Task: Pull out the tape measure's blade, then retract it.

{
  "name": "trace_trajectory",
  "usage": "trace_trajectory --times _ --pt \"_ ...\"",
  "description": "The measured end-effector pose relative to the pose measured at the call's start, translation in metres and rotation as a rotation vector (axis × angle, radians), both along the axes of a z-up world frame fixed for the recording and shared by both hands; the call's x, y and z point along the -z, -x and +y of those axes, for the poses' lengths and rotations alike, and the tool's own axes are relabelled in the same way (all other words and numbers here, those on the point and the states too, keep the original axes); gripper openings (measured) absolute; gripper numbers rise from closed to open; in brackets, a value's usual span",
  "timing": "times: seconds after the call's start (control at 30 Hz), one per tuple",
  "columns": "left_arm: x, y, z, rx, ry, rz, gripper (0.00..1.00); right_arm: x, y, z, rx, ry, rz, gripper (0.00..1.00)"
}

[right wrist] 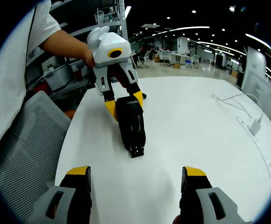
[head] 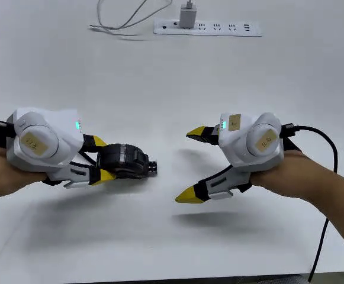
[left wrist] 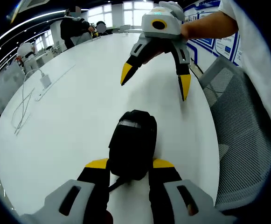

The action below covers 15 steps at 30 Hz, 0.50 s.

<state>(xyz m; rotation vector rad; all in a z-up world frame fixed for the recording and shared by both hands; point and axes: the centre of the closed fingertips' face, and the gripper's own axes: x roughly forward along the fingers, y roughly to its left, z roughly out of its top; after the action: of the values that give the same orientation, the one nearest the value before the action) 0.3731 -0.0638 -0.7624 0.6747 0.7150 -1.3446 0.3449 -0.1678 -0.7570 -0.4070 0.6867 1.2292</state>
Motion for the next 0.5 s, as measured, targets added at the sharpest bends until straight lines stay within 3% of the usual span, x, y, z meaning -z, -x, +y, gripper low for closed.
trace_trajectory --times 0.5 --pt "0.004 -0.001 0.001 0.037 -0.064 -0.029 0.26 0.011 -0.004 0.014 -0.014 -0.008 0.011 0.75"
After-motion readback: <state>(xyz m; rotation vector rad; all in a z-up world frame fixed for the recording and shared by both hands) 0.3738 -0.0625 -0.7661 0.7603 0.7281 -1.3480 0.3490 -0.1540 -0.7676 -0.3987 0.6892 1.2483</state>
